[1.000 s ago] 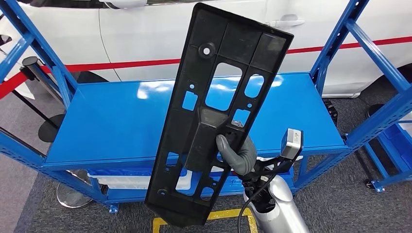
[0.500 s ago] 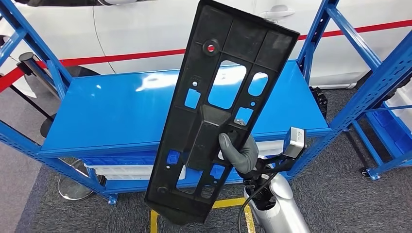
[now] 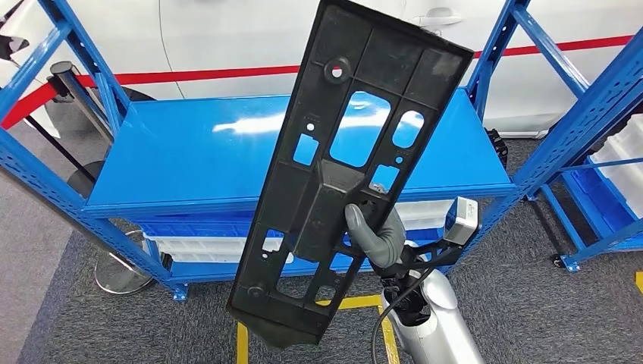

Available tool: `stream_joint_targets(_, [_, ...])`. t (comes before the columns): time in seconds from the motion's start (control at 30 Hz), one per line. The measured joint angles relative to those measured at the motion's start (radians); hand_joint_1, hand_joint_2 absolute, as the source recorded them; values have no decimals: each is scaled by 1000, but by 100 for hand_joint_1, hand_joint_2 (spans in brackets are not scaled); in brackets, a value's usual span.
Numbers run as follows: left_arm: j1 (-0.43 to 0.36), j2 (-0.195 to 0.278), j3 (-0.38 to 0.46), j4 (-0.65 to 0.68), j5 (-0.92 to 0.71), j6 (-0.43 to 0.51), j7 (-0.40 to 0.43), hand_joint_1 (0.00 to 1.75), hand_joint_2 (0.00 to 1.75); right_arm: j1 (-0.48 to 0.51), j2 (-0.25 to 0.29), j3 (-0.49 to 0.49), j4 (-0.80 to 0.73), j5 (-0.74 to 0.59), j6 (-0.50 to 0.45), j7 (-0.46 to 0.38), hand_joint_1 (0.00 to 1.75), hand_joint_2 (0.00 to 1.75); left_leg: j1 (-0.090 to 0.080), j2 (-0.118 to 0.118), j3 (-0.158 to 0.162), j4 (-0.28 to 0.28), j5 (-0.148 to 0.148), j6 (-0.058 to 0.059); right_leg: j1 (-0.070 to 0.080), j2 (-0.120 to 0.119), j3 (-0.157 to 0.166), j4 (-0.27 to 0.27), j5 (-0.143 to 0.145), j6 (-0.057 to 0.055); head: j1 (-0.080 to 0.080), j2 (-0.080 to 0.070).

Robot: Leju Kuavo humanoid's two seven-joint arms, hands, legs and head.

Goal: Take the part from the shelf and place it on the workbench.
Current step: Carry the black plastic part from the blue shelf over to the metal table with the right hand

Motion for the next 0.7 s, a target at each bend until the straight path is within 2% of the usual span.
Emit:
stream_joint_targets(0.03, [0, 0, 0, 0, -1, -1, 1, 0, 175, 2, 0, -1, 1, 0, 0, 0, 175, 175, -1, 0, -10, 2, 6, 0, 0, 0, -11, 47, -20, 2, 0, 0])
stream_joint_targets(0.07, [0, 0, 0, 0, -1, -1, 2, 0, 175, 3, 0, -1, 1, 0, 0, 0, 175, 175, -1, 1, -17, 4, 10, 0, 0, 0, -16, 75, -27, 4, 0, 0])
stream_joint_targets(0.17, [1, 0, 0, 0, -1, -1, 2, 0, 175, 3, 0, -2, 2, 0, 0, 0, 175, 175, -1, 1, -21, 5, 12, -1, -1, 0, -16, 85, -25, 4, 0, 0])
stream_joint_targets(0.23, [1, 0, 0, 0, -1, -1, 3, 0, 175, 4, 0, -2, 2, 0, 0, 0, 175, 175, -1, 1, -28, 7, 15, -2, -1, 0, -5, 79, -12, 5, 0, 0])
stream_joint_targets(0.27, [1, 0, 0, 0, -1, -1, 3, 0, 175, 5, -1, -2, 2, 0, 0, 0, 175, 175, 0, 1, -39, 13, 20, -4, -3, 0, 36, 29, 12, 5, 0, 0])
stream_joint_targets(0.37, [3, 0, 0, 0, 4, 0, 2, 0, 175, 10, -1, -2, 2, 0, 4, -5, 175, 175, -2, 0, -78, 38, 39, -25, 2, 1, 174, -177, 55, -10, -1, 0])
stream_joint_targets(0.43, [6, 1, 0, 0, 7, 1, 0, 0, 175, 12, -1, -2, 3, 0, 6, -9, 175, 175, -1, -1, -86, 41, 47, -39, 3, 1, 177, -201, 59, -25, 0, 0])
stream_joint_targets(0.47, [7, 1, 0, 0, 7, 1, 0, 0, 175, 12, -1, -2, 4, 0, 7, -11, 175, 175, 0, -2, -93, 47, 38, -45, 1, -1, 171, -202, 67, -33, 0, 0])
stream_joint_targets(0.5, [7, 1, 0, 0, 7, 1, 0, 0, 175, 11, 0, -3, 4, 0, 7, -13, 175, 175, 2, -3, -105, 71, 13, -51, -1, -2, 164, -205, 75, -41, -1, 0])
stream_joint_targets(0.53, [8, 2, 0, 0, 6, 2, 0, 0, 175, 11, 1, -3, 5, 0, 8, -15, 175, 175, 5, -4, -122, 113, -26, -56, -2, -4, 156, -206, 84, -48, -1, 0])
stream_joint_targets(0.6, [9, 2, 0, 0, 4, 2, 0, 0, 175, 13, 2, -3, 7, 0, 8, -17, 175, 175, 8, -5, -163, 242, -110, -65, -1, -5, 135, -206, 99, -52, -2, 0])
stream_joint_targets(0.63, [9, 2, 0, 0, 1, 1, 0, 0, 175, 14, 2, -3, 8, 0, 9, -17, 175, 175, 10, -5, -173, 293, -131, -68, 0, -5, 124, -206, 108, -52, -2, 0])
stream_joint_targets(0.67, [9, 3, 0, 0, -1, 1, 0, 0, 175, 16, 2, -3, 9, 0, 9, -17, 175, 175, 11, -5, -168, 316, -133, -69, 1, -5, 113, -205, 116, -52, -2, 0])
stream_joint_targets(0.7, [8, 4, 0, 0, -3, 1, 0, 0, 175, 17, 2, -3, 10, 0, 9, -17, 175, 175, 11, -5, -144, 301, -115, -69, 1, -5, 102, -205, 124, -50, -2, 0])
